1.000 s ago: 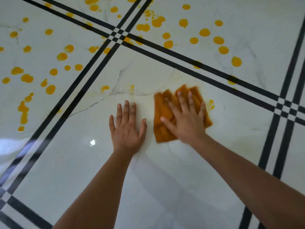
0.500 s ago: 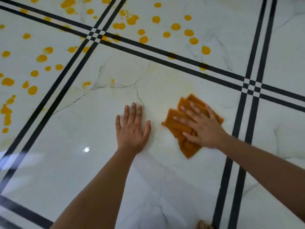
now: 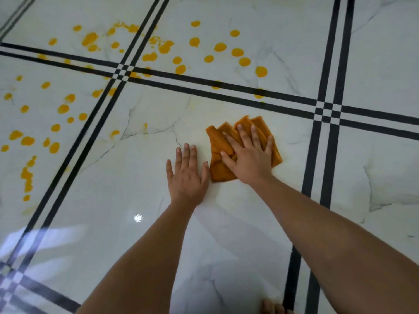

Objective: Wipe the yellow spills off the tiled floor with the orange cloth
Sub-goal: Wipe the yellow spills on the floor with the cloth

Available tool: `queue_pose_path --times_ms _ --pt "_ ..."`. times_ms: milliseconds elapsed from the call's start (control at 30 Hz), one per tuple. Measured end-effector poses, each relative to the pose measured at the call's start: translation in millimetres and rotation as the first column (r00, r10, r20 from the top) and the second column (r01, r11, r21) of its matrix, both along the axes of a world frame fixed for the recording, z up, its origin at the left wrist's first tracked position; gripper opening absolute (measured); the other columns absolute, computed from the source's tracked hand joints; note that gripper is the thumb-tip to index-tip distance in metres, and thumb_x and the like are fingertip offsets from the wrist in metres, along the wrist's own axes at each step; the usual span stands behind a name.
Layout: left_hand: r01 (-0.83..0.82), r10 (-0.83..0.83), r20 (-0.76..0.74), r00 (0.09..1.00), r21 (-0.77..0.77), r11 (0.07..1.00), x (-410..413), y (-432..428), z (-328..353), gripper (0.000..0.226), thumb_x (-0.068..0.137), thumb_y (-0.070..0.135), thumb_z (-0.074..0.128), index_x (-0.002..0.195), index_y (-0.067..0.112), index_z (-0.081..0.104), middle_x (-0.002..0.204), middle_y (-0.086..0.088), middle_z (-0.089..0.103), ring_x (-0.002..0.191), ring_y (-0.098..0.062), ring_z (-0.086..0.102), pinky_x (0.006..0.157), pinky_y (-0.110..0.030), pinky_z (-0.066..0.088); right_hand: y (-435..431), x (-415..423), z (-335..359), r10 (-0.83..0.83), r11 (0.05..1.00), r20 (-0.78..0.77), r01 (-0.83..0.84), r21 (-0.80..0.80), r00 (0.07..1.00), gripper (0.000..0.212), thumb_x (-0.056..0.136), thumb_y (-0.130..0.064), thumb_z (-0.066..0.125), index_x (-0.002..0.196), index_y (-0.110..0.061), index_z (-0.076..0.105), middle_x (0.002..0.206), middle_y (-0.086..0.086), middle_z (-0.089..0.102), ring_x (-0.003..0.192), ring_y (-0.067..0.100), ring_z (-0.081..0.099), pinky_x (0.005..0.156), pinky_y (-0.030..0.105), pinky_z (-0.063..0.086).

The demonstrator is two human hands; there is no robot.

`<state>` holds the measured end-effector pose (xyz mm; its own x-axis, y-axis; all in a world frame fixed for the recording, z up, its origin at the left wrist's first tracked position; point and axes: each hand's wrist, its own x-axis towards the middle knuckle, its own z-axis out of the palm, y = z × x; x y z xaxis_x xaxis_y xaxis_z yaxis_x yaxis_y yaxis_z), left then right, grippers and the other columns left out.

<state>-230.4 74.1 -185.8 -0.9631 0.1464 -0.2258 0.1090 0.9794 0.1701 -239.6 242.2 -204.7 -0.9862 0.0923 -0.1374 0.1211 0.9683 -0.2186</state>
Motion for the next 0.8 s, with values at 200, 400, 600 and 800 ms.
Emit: queue_pose_path --times_ms 200,400,600,800 --pt "-0.073 0.073 0.03 0.997 0.007 0.997 -9 22 18 0.06 0.098 0.047 0.012 0.15 0.018 0.005 0.159 0.0 0.002 0.145 -0.016 -0.007 0.114 -0.041 -0.009 33 -7 34 0.138 0.971 0.06 -0.123 -0.204 0.989 0.058 0.093 -0.057 0.029 0.146 -0.038 0.015 0.155 0.001 0.021 0.144 0.025 0.011 0.112 0.053 0.015" --pt "0.224 -0.224 0.01 0.974 -0.128 0.966 -64 20 43 0.059 0.098 0.047 0.011 0.15 0.02 0.005 0.158 0.0 0.002 0.145 -0.017 -0.005 0.115 -0.041 -0.006 54 -15 68 0.232 0.953 0.084 -0.209 -0.22 0.969 0.046 0.097 -0.037 0.038 0.14 -0.021 0.037 0.144 0.007 0.041 0.132 0.025 0.036 0.102 0.045 0.037" --pt "0.432 -0.39 0.207 0.897 -0.229 0.872 -142 15 83 0.057 0.099 0.047 0.015 0.149 0.02 0.014 0.158 0.0 0.011 0.145 -0.018 0.007 0.115 -0.044 0.004 58 -29 116 0.244 0.962 0.28 -0.195 -0.19 0.929 0.042 0.096 -0.037 0.041 0.136 -0.026 0.042 0.138 0.004 0.046 0.125 0.025 0.042 0.102 0.041 0.037" --pt "0.647 -0.596 0.256 0.761 -0.235 0.725 -178 26 98 0.06 0.097 0.051 0.016 0.148 0.02 0.021 0.155 -0.002 0.021 0.143 -0.021 0.016 0.113 -0.047 0.012 30 -50 110 -0.008 0.968 0.387 0.104 -0.229 0.922 0.042 0.09 -0.042 0.05 0.126 -0.02 0.051 0.128 0.003 0.054 0.117 0.025 0.049 0.098 0.038 0.039"
